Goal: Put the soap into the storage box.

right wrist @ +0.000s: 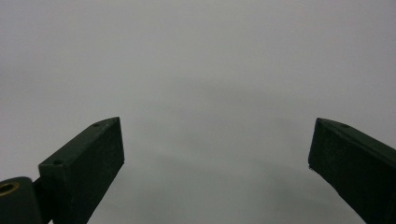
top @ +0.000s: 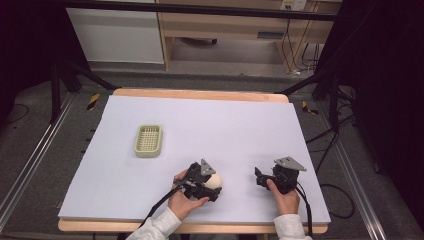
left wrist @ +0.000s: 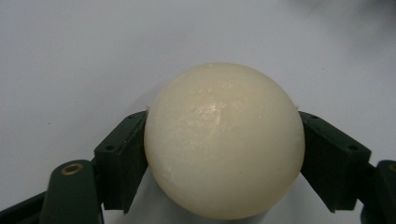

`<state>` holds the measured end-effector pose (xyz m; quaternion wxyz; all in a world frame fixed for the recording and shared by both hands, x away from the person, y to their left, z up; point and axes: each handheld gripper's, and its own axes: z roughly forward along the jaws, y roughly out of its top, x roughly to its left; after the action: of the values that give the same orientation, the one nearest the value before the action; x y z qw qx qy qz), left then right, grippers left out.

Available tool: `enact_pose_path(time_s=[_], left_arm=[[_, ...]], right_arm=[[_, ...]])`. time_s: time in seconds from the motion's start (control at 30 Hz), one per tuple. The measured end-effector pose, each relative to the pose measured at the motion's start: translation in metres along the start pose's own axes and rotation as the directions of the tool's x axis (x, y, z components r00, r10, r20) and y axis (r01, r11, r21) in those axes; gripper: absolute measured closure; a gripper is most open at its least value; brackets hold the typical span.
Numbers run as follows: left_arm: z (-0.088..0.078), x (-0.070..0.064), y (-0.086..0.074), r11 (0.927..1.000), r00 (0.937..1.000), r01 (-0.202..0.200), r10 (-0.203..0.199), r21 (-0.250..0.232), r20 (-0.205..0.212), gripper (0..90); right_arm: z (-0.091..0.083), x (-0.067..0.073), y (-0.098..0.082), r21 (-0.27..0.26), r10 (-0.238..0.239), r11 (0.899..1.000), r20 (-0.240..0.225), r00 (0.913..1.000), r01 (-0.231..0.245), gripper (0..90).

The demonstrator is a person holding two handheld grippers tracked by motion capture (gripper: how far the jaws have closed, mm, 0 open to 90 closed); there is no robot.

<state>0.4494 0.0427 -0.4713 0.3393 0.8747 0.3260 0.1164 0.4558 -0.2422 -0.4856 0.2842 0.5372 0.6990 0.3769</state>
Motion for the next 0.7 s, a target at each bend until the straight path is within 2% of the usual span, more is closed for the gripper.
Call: enact_pose_path(time_s=[0.53, 0.7], left_arm=[[-0.024, 0.009, 0.003, 0.9997, 0.9999, -0.007, 0.007, -0.025, -0.009, 22.5], [-0.035, 0.018, 0.003, 0.9988, 0.9997, 0.012, -0.013, -0.047, -0.021, 22.5]], right_arm=[[0.000, 0.000, 0.000, -0.006, -0.001, 1.000, 0.001, 1.0000, 0.001, 3.9], [-0.001, 0.000, 0.000, -0.008, 0.002, 1.000, -0.001, 1.0000, -0.002, 3.9]])
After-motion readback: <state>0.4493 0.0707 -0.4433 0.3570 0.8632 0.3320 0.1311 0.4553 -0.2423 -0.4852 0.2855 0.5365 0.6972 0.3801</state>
